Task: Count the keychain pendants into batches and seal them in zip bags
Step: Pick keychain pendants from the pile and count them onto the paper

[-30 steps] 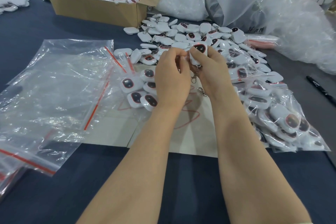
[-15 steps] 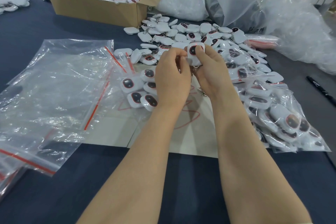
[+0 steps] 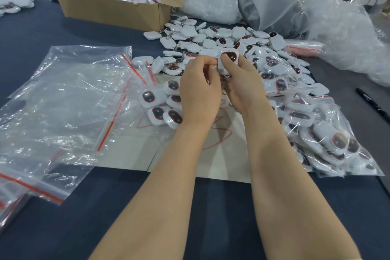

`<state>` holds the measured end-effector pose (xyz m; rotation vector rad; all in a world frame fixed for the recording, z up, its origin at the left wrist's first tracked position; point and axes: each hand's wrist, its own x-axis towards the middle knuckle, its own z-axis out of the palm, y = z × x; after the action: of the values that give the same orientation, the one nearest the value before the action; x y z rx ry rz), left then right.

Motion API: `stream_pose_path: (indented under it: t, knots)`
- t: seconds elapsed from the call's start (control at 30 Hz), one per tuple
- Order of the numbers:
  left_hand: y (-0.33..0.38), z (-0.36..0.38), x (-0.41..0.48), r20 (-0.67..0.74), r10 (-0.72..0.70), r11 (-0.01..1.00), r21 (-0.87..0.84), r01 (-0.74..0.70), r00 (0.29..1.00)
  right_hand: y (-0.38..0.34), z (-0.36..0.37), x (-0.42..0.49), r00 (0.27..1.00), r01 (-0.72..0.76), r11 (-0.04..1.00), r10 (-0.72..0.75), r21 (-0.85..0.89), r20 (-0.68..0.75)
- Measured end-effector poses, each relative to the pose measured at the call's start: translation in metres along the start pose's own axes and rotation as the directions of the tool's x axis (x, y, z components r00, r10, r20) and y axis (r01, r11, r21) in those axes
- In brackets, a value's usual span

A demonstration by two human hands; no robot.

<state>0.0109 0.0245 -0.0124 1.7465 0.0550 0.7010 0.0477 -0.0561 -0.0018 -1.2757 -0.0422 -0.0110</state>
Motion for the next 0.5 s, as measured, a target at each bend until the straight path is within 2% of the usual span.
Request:
stream_pose_path:
  t: [0.17, 0.3, 0.4, 0.5]
  knots:
    - [-0.0001, 0.0009, -0.0001, 0.002, 0.003, 1.000, 0.014, -0.003, 1.000, 0.0019, -0.0029, 0.0000, 0.998, 0.063, 0.994, -0.061, -0.087, 0.031]
    - [-0.0007, 0.0004, 0.0000, 0.003, 0.005, 1.000, 0.005, -0.005, 1.000, 0.0020, -0.0017, 0.0014, 0.999, 0.038, 0.998, -0.038, -0.052, 0.012]
    - [-0.0003, -0.0001, -0.0004, -0.002, 0.011, 1.000, -0.001, -0.011, 1.000, 0.0010, -0.0003, 0.0034, 0.999, -0.013, 0.998, 0.015, 0.054, -0.041]
    - [0.0004, 0.0001, -0.0004, -0.002, 0.009, 1.000, -0.005, -0.009, 1.000, 0.0015, -0.0027, 0.0033, 0.999, 0.001, 1.000, 0.000, 0.009, -0.034]
